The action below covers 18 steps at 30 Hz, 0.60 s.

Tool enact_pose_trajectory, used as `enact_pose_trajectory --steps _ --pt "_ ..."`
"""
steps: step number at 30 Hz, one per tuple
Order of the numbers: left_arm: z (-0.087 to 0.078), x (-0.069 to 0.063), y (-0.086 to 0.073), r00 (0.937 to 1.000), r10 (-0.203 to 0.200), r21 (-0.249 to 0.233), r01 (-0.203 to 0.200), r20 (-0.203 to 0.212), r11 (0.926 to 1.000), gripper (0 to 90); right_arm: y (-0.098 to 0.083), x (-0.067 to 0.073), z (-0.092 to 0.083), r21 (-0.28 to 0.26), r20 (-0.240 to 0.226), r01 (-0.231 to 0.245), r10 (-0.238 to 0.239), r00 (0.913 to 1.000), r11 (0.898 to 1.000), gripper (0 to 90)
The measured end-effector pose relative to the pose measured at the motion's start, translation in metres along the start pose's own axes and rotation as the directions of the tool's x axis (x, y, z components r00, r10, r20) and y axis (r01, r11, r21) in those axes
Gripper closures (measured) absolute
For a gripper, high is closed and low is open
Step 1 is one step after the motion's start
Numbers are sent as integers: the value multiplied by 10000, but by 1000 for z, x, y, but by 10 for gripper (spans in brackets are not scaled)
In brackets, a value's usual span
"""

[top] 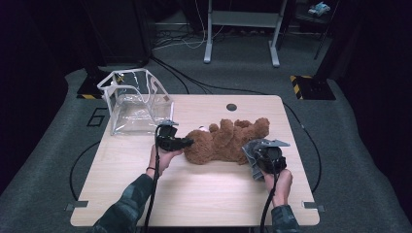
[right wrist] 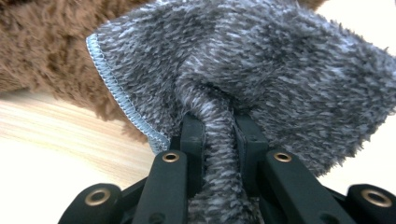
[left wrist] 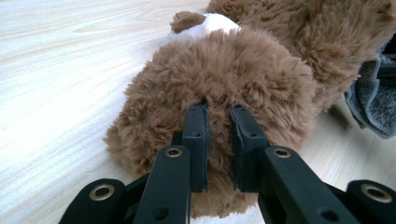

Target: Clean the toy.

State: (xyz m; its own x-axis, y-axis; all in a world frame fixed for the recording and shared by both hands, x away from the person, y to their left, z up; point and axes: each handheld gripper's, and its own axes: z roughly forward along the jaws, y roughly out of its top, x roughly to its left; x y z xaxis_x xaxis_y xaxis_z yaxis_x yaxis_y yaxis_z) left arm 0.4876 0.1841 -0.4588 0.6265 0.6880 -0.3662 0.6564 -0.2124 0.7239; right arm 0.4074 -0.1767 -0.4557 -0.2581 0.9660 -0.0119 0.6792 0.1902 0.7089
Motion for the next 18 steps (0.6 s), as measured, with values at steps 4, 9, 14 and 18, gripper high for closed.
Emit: enact_pose_trajectory --steps 4,9,14,18 --pt "0 0 0 10000 -15 -8 15 -17 10000 779 -2 -5 -4 -50 72 12 -11 10000 10000 772" --pt "0 0 1 10000 33 7 -33 -59 10000 774 -3 -9 -9 -56 214 -141 142 9997 9999 772" --pt "-1 -1 1 9999 -13 -42 12 -117 10000 759 -7 -16 -15 -63 390 -139 141 9991 9999 772" --pt "-2 -1 1 9999 21 -47 -22 -145 10000 755 -9 -21 -20 -113 533 -212 218 9983 9997 772"
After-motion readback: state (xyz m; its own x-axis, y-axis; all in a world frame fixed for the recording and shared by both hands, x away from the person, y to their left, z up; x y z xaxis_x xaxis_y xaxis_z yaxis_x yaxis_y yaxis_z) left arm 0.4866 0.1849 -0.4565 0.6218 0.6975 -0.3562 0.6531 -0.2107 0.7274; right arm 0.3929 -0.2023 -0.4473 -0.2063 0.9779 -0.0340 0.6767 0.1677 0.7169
